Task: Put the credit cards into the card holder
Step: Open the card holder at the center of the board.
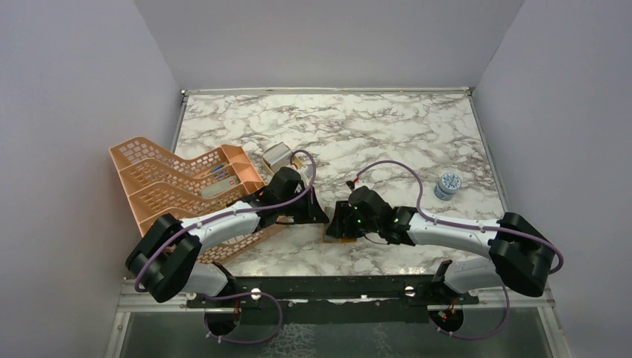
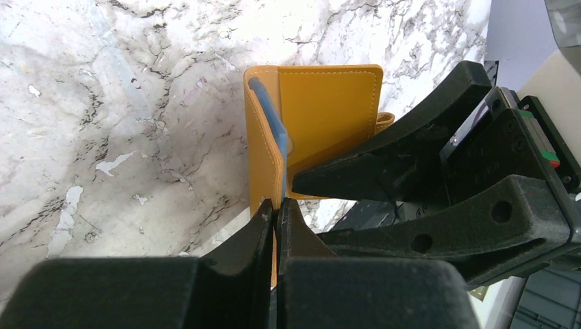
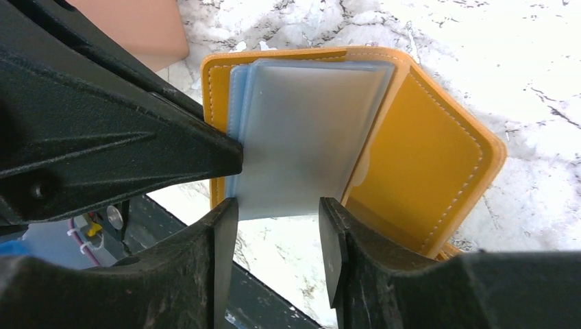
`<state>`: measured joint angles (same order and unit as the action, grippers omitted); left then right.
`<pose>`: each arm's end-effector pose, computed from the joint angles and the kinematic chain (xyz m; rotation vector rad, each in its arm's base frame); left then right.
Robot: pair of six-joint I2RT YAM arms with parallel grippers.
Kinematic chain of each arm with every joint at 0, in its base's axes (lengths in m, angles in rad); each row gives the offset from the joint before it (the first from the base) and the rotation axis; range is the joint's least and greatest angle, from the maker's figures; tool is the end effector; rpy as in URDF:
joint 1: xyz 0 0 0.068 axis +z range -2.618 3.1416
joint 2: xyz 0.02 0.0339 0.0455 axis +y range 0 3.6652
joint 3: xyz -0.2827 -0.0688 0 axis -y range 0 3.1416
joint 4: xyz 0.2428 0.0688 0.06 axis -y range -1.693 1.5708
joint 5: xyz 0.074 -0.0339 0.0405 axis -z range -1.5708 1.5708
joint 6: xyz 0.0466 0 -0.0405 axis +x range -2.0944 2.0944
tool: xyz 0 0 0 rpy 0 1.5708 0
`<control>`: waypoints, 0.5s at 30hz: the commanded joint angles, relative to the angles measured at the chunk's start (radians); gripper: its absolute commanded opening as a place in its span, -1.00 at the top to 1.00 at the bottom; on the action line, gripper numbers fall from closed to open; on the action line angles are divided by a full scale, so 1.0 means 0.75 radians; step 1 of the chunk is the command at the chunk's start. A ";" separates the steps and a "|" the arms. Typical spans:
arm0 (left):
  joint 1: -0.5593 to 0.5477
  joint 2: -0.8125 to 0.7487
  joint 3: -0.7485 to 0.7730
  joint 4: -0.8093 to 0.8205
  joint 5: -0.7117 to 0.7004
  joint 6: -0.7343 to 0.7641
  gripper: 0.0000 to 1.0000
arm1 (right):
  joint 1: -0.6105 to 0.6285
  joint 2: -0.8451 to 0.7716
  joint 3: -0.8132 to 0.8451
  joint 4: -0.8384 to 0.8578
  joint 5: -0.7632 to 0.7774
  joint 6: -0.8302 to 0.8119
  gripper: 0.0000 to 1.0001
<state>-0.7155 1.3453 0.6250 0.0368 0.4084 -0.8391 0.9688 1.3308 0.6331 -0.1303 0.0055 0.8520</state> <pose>0.1912 -0.1907 0.2002 0.0916 2.5218 -1.2078 0.1469 0.2133 0.1893 -0.1473 2.5666 0.7864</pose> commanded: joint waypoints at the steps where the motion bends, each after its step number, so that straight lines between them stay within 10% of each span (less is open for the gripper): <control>1: -0.004 0.014 -0.009 0.056 0.054 0.001 1.00 | 0.003 -0.012 -0.026 0.092 -0.044 0.028 0.02; 15: -0.003 0.029 -0.001 0.036 0.039 0.016 1.00 | 0.002 0.010 -0.029 0.016 0.048 0.035 0.08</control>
<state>-0.7155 1.3621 0.6250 0.0372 0.4126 -0.8387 0.9688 1.3304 0.6216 -0.1055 -0.0078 0.8680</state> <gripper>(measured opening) 0.029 0.481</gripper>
